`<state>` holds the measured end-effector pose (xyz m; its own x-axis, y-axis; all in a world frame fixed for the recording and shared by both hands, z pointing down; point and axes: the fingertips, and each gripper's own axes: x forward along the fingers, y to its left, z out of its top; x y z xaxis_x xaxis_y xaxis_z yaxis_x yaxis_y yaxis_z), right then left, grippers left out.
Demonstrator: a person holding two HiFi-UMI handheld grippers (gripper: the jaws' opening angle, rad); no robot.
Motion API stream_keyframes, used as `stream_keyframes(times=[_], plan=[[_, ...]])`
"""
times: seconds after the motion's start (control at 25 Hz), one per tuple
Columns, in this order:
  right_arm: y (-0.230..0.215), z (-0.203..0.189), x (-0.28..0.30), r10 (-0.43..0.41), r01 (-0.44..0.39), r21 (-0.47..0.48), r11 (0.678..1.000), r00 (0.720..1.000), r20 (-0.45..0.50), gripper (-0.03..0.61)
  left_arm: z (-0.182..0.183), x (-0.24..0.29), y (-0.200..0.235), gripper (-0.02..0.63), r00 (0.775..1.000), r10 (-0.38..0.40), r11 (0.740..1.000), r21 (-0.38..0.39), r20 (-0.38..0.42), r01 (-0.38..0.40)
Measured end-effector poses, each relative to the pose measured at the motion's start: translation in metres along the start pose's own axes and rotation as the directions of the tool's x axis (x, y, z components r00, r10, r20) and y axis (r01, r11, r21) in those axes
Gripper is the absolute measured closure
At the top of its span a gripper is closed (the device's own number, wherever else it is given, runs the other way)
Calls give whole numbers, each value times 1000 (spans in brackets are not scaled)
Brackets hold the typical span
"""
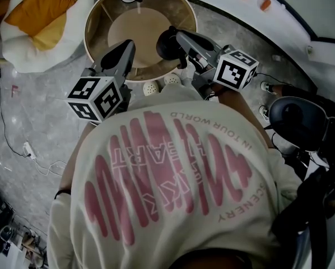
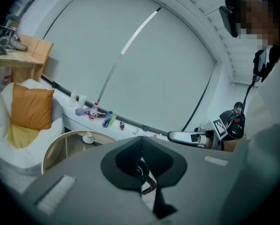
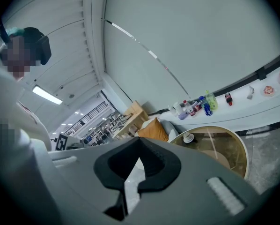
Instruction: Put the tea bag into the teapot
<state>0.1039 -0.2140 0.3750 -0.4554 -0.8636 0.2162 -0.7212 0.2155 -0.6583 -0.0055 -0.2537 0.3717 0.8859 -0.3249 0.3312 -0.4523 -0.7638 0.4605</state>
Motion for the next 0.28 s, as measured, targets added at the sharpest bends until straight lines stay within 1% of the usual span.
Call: stream_keyframes(times=[0.28], plan=[[3,-1,4,-2,1,-17,1000,1000,-18,574,4,-4,7,597,1000,6,1000,-17,17,-6]])
